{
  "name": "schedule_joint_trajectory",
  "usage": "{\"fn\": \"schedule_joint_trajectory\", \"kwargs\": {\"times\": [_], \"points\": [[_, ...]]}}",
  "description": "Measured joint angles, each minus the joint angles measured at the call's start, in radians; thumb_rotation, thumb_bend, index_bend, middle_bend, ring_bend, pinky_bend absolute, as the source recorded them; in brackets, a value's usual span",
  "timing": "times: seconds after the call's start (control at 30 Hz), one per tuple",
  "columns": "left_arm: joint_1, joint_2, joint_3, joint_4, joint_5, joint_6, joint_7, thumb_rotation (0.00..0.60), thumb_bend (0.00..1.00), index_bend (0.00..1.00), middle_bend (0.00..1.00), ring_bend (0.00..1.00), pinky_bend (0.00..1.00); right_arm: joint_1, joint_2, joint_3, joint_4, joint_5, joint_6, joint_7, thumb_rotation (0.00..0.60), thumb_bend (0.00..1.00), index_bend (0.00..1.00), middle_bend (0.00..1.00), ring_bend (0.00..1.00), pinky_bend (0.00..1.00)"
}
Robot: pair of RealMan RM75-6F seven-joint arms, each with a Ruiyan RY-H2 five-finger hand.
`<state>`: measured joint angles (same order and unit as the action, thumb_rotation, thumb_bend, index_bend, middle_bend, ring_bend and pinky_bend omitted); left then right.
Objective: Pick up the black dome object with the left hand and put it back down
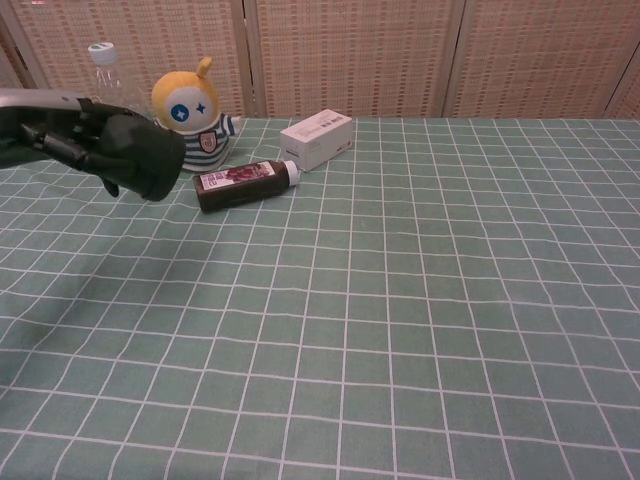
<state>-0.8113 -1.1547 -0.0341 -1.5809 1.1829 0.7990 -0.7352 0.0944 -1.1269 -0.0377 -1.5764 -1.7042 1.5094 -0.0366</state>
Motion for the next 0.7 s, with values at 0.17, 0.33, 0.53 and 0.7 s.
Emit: {"fn": "schedule_joint_trajectory", "kwargs": {"times": [0.17,0.33,0.53,0.7], "points": [[0.063,0.01,-0.044,0.021,0.141,0.085,-0.542,0.6,0.37,0.69,0.69,0.51,0.43,-0.002,0.001,-0.001,-0.002,-0.003,0.004,-0.001,0.572,0.0,0.0,0.0,0.0,0.0],[0.121,0.009,-0.071,0.063,0.301,0.198,-0.967,0.6,0.37,0.69,0.69,0.51,0.44,-0.004,0.006,-0.001,-0.004,-0.006,0.01,0.007,0.572,0.0,0.0,0.0,0.0,0.0],[0.146,0.002,-0.067,0.129,0.428,0.253,-1.116,0.6,0.37,0.69,0.69,0.51,0.45,-0.006,0.01,0.001,-0.005,-0.008,0.017,0.013,0.572,0.0,0.0,0.0,0.0,0.0],[0.137,0.002,-0.023,0.166,0.483,0.23,-1.016,0.6,0.37,0.68,0.68,0.51,0.46,-0.005,0.009,0.0,-0.003,-0.008,0.012,0.013,0.572,0.0,0.0,0.0,0.0,0.0]]}}
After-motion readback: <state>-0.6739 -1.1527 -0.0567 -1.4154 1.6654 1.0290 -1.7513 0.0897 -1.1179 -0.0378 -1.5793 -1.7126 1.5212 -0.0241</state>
